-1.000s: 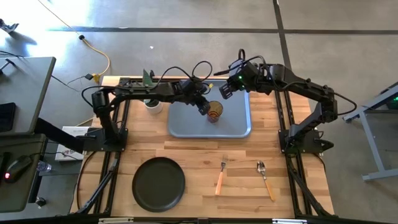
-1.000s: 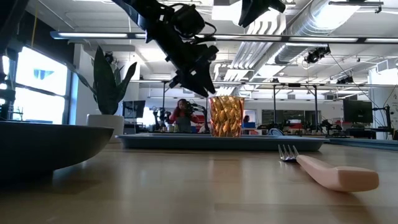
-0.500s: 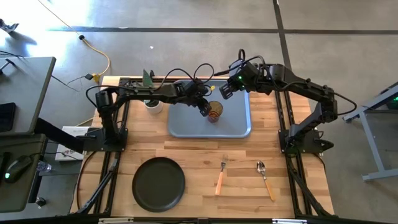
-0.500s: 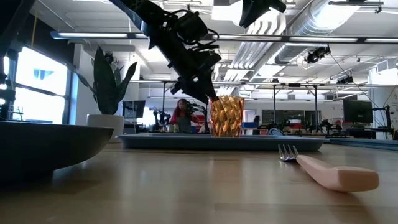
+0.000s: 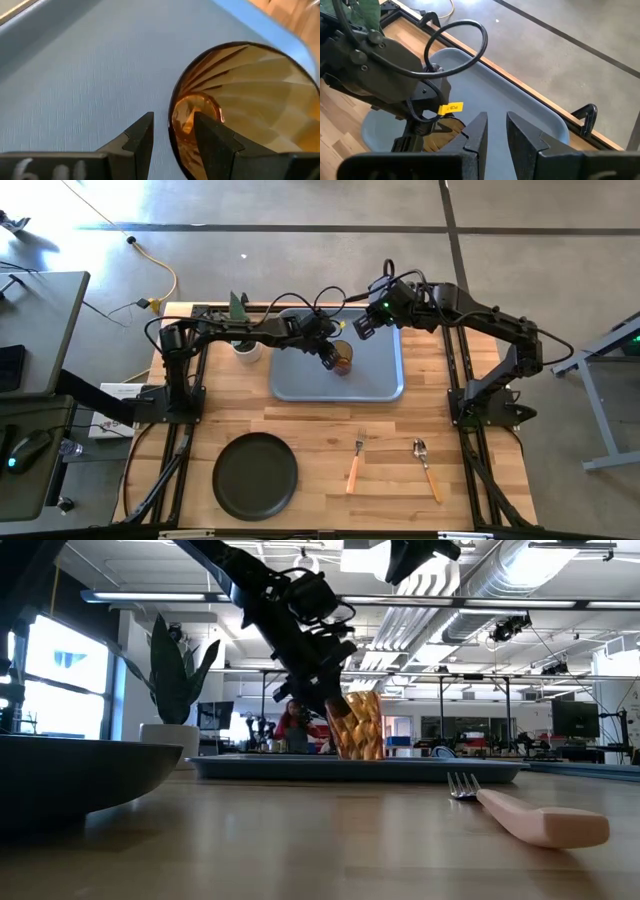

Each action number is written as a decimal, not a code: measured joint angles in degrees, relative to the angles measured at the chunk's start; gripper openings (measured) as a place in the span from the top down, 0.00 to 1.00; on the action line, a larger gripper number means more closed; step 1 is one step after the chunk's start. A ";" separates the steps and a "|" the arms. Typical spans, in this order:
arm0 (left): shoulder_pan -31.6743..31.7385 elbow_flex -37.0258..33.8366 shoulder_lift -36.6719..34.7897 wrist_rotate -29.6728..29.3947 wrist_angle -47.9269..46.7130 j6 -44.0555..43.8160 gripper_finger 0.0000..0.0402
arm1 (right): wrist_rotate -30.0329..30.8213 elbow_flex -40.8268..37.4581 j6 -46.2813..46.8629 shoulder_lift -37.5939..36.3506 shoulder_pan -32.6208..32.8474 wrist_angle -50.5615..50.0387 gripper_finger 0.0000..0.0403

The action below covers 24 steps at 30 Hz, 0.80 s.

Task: Pick and place plate/cup/fork/spoon on tray
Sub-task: Put the yellow glass on the blue tray

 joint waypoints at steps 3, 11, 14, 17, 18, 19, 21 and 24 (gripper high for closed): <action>0.00 0.00 -0.08 -0.01 0.60 0.07 0.68 | 0.00 -0.01 0.02 -0.02 0.00 -0.31 0.84; -0.03 0.00 -0.37 -0.02 0.59 2.03 0.88 | 0.00 -0.01 0.00 -0.02 0.00 -0.96 0.84; -0.15 0.00 -0.37 0.04 0.58 2.03 0.97 | 0.00 -0.01 0.00 -0.01 0.00 -1.05 0.84; -0.15 0.00 -0.37 0.00 0.69 2.05 0.97 | 0.00 -0.01 -0.25 -0.02 0.00 -1.13 0.84; -0.15 0.00 -0.37 0.00 0.69 2.05 0.97 | 0.00 -0.01 -0.77 -0.01 0.00 -1.13 0.84; -0.15 0.00 -0.37 0.01 0.67 2.05 0.97 | 0.02 -0.01 -1.11 -0.02 0.00 -1.13 0.84; -0.15 0.00 -0.37 0.07 0.63 2.03 0.98 | 0.00 -0.01 -1.25 0.00 0.00 -1.13 0.84; -0.15 0.00 -0.78 -0.04 0.32 2.09 0.99 | 0.00 -0.01 -1.44 -0.01 0.00 -1.13 0.84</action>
